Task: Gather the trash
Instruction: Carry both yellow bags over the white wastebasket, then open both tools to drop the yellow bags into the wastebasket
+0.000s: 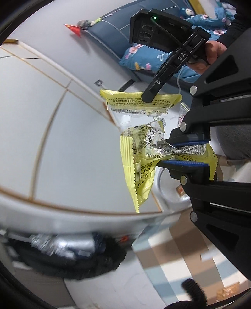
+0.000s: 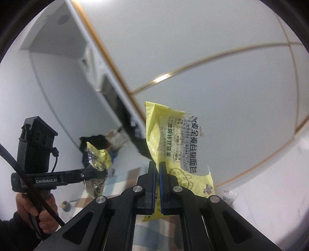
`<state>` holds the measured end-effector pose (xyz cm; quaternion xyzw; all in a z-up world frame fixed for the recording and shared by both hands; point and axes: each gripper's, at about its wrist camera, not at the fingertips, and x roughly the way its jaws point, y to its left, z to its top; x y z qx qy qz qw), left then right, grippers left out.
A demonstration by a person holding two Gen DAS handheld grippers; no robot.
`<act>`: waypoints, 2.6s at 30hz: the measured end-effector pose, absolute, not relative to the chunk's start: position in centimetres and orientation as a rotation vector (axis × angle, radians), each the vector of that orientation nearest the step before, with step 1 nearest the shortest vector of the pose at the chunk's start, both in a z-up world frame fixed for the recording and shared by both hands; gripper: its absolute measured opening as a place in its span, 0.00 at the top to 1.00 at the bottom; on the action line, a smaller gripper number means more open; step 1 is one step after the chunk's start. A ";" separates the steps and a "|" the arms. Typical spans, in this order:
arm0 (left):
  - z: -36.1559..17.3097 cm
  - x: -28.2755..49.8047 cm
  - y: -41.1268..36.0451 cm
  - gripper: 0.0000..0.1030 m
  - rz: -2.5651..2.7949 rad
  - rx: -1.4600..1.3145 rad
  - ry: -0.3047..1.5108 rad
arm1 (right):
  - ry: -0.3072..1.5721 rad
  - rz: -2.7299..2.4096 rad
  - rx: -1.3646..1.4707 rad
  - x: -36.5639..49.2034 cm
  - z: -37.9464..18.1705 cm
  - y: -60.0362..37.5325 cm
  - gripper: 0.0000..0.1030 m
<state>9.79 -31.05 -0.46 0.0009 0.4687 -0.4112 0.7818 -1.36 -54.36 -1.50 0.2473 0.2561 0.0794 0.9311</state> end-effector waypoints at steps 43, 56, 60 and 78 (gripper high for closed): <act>-17.2 16.4 -40.6 0.91 -0.750 0.089 1.444 | 1.066 0.139 1.013 8.3 -33.0 -60.7 0.65; -20.2 16.2 -42.3 0.87 -0.724 0.132 1.548 | 0.987 0.003 1.001 3.5 -30.6 -63.4 0.56; -20.7 15.9 -42.9 0.82 -0.729 0.162 1.566 | 0.990 -0.038 0.945 3.2 -29.7 -63.7 0.52; -21.6 15.6 -42.9 0.35 -0.662 0.202 1.589 | 0.967 -0.088 0.891 2.9 -28.4 -64.1 0.50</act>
